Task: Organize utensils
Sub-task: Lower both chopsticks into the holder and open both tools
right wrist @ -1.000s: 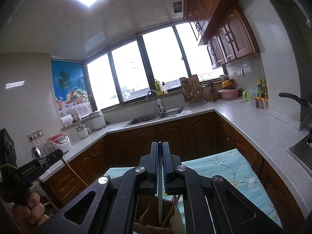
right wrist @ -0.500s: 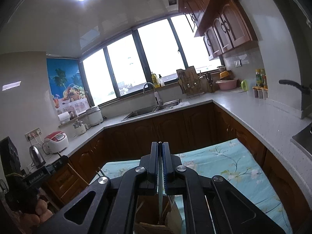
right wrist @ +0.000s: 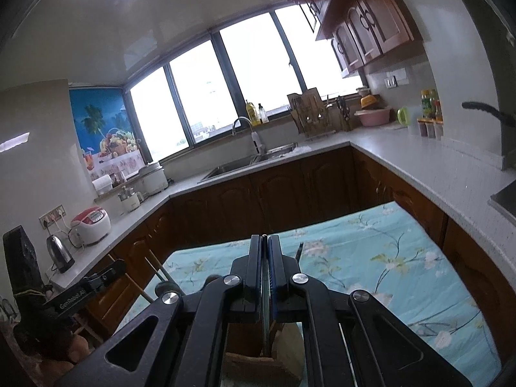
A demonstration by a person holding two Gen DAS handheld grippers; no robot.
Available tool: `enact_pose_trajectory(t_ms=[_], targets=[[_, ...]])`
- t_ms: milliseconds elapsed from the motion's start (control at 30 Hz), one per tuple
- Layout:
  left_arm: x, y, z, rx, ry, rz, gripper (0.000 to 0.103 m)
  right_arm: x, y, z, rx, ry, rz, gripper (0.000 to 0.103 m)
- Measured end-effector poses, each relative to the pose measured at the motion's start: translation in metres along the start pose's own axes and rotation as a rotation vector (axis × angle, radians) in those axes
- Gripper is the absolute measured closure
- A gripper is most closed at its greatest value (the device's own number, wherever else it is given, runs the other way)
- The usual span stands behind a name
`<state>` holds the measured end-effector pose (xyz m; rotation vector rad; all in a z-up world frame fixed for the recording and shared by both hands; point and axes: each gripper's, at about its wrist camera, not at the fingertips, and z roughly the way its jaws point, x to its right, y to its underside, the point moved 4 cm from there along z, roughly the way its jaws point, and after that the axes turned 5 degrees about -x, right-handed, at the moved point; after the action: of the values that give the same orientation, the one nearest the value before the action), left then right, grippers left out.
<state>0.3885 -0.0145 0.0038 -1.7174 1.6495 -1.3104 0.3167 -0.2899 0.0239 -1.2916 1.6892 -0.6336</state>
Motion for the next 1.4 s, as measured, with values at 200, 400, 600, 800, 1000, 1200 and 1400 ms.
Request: enact_pose_trajectory(t_ms=[200, 400, 600, 800, 1000, 1200, 1400], targets=[[0.007, 0.001, 0.001, -0.027, -0.015, 0.016, 0.099, 0.007, 0.012, 0.009, -0.027, 0.007, 0.028, 0.099], [0.012, -0.004, 0.0, -0.032, -0.02, 0.019, 0.099, 0.009, 0.015, 0.009, -0.026, 0.011, 0.039, 0.099], [0.006, -0.002, 0.002, -0.041, -0.026, -0.017, 0.098, 0.01, 0.018, 0.006, -0.013, 0.008, 0.059, 0.099], [0.019, 0.0, -0.001, -0.028, -0.036, 0.025, 0.098, 0.009, 0.018, 0.007, -0.015, 0.012, 0.053, 0.099], [0.019, 0.001, -0.003, -0.036, -0.037, 0.022, 0.098, 0.01, 0.018, 0.008, -0.021, 0.009, 0.052, 0.099], [0.013, -0.005, 0.001, -0.06, -0.036, 0.007, 0.098, 0.011, 0.015, 0.009, -0.035, 0.007, 0.055, 0.099], [0.012, -0.01, 0.006, -0.076, -0.035, -0.002, 0.098, 0.011, 0.014, 0.013, -0.04, 0.014, 0.045, 0.098]])
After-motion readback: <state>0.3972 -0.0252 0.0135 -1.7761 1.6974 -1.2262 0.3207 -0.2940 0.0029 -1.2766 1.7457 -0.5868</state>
